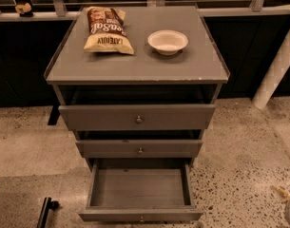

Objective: Close bottom drawer

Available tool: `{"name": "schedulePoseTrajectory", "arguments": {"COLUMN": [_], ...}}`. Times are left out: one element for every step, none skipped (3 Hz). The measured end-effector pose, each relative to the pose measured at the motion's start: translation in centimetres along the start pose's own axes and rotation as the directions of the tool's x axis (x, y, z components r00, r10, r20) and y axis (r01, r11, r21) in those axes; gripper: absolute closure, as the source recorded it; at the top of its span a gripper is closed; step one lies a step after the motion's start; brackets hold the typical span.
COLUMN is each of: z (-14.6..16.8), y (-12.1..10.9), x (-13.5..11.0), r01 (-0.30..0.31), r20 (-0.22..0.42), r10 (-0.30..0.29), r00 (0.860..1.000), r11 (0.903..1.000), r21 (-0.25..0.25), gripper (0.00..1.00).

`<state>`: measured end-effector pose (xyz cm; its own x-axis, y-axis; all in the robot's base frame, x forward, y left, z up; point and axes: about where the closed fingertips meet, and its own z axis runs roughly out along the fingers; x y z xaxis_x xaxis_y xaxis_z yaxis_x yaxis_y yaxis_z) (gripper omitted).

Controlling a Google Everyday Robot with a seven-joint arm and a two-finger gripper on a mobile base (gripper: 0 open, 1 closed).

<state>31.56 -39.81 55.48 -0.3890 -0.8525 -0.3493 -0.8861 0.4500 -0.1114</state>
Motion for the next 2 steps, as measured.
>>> {"name": "schedulePoseTrajectory", "arguments": {"z": [6.8, 12.4], "y": [2.0, 4.8], "x": [2.5, 4.0], "r01": [-0.068, -0.132], "r20": [0.050, 0.080], "r10": [0.071, 0.147], "r00": [0.996, 0.986], "r11": [0.9951, 0.9767], "r21": [-0.072, -0.169], "gripper": [0.00, 0.00]}}
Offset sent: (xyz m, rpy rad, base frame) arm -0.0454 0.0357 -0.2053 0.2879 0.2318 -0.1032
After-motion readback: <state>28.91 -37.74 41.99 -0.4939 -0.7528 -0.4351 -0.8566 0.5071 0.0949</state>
